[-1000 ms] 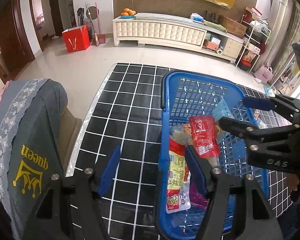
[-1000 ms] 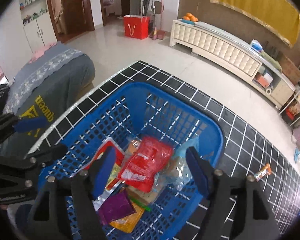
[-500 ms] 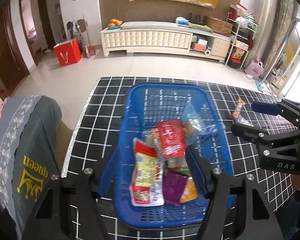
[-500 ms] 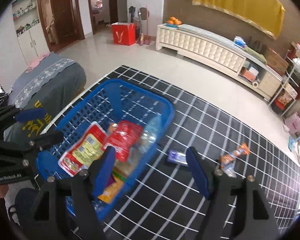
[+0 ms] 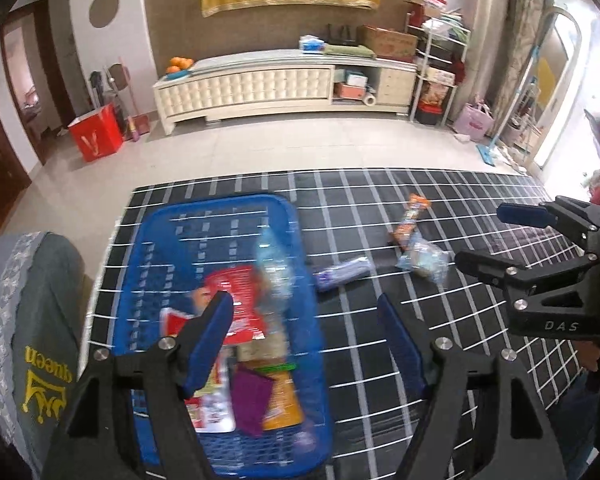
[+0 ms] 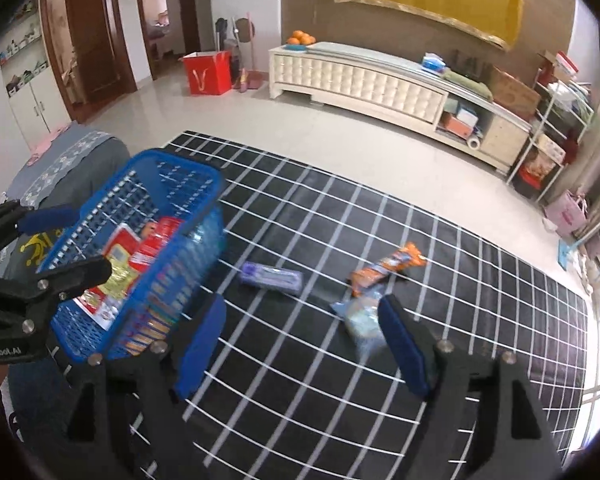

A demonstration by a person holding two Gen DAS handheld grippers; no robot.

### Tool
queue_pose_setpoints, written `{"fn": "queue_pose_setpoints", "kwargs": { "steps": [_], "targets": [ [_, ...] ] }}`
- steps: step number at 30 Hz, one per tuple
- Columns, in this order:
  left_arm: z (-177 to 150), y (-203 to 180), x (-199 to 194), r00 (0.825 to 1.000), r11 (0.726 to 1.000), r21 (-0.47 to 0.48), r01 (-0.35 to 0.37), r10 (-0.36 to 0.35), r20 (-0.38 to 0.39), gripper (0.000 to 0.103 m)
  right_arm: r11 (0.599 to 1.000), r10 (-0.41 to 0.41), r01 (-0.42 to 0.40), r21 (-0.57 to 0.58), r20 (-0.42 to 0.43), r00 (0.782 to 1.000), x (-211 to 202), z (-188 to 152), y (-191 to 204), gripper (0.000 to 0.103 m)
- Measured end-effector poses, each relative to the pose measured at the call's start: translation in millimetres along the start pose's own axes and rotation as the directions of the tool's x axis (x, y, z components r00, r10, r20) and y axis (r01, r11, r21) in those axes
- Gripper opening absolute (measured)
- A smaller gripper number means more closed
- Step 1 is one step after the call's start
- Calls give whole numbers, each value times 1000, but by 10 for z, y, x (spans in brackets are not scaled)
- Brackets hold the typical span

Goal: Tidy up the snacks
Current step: 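Withdraw both tools and lower the right gripper onto the clear cake bag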

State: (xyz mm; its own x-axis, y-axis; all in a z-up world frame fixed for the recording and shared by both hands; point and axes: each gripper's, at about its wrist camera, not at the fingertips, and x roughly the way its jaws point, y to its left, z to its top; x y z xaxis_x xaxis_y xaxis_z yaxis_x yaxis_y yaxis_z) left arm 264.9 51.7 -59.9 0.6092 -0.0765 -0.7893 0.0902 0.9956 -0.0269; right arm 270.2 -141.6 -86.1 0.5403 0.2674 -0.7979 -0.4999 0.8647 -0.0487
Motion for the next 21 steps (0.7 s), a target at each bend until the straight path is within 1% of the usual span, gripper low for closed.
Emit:
{"fn": "queue_pose_setpoints", "kwargs": {
  "steps": [2, 5, 8, 11, 15, 17, 19, 21],
  "targets": [
    [27, -137, 67, 1000, 1000, 9, 22, -22, -7, 73, 1000, -4, 4, -5, -5, 1000, 8, -50, -109, 85],
    [69, -331, 182, 1000, 999, 32, 25, -24, -15, 74, 1000, -9, 9, -14, -20, 1000, 69, -101, -280, 87],
    [105, -519, 315, 999, 998, 46, 31, -29, -40, 74, 999, 2, -3, -34, -41, 999, 166, -168, -425, 88],
    [136, -697, 447, 996, 997, 56, 56, -52, -68, 74, 998, 16, -19, -58, -56, 998, 268, -268, -555, 90],
    [83, -944, 701, 995, 992, 123, 13, 0, -99, 74, 996, 16, -23, -85, -81, 997, 462, -381, -704, 94],
    [43, -1021, 854, 992, 990, 138, -6, 23, -122, 74, 995, 9, -20, -100, -105, 994, 605, -426, -766, 94],
    [8, -1084, 989, 988, 989, 146, -9, 31, -149, 74, 994, 10, -25, -111, -127, 992, 733, -468, -807, 94],
    [-9, -1123, 1120, 983, 989, 146, -9, 36, -179, 74, 993, 31, -48, -111, -148, 988, 866, -485, -849, 94]
  ]
}}
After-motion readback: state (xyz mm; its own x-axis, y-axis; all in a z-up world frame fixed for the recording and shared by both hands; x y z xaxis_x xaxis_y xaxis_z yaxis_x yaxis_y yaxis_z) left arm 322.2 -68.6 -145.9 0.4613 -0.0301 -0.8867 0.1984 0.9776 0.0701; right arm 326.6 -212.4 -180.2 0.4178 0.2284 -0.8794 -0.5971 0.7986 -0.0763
